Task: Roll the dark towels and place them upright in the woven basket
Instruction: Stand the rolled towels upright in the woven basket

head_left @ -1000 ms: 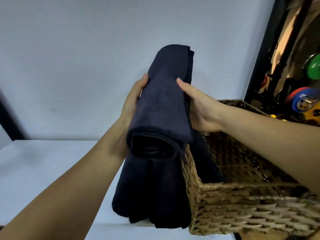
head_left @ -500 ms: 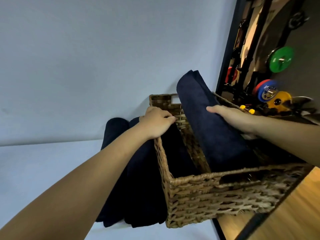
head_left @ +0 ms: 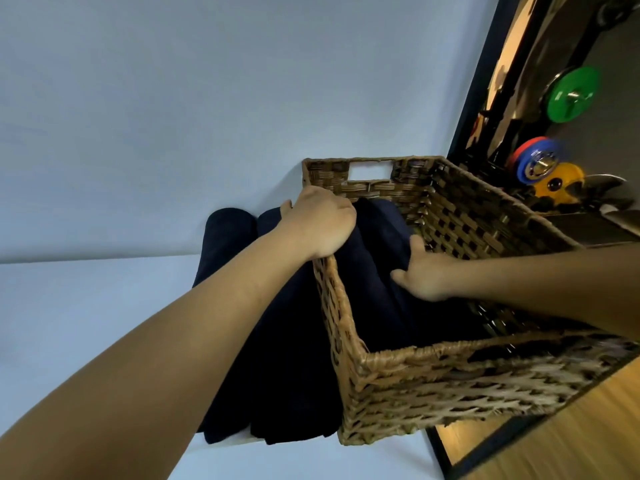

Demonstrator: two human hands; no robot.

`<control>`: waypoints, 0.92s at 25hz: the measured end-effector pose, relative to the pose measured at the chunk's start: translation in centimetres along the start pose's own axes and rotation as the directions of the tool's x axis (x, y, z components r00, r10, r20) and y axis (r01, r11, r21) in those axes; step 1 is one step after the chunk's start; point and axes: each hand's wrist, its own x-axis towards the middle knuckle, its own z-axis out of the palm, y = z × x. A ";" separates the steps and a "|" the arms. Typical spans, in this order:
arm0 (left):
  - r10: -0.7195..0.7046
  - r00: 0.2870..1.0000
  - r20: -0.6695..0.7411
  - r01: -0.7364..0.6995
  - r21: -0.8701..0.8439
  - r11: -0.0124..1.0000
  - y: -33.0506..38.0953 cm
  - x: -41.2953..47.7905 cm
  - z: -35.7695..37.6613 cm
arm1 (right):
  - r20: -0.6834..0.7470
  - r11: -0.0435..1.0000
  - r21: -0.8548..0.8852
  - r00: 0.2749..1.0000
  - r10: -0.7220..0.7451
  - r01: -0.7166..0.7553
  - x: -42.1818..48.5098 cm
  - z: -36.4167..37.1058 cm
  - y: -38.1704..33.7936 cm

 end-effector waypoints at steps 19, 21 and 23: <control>0.020 0.999 -0.049 -0.025 -0.112 0.993 0.1 -0.2 0.4 | 0.356 0.976 -0.216 0.932 0.067 0.012 -0.6 -1.9 -0.5; 0.021 0.999 -0.049 -0.027 -0.119 0.993 0.1 -0.2 0.4 | 0.232 0.876 -0.465 0.973 -0.022 0.130 -0.8 -0.7 -3.2; 0.013 0.999 -0.049 -0.018 -0.121 0.992 0.0 -0.3 0.4 | 0.302 0.585 -0.761 0.951 -0.065 0.282 -1.4 0.8 -4.9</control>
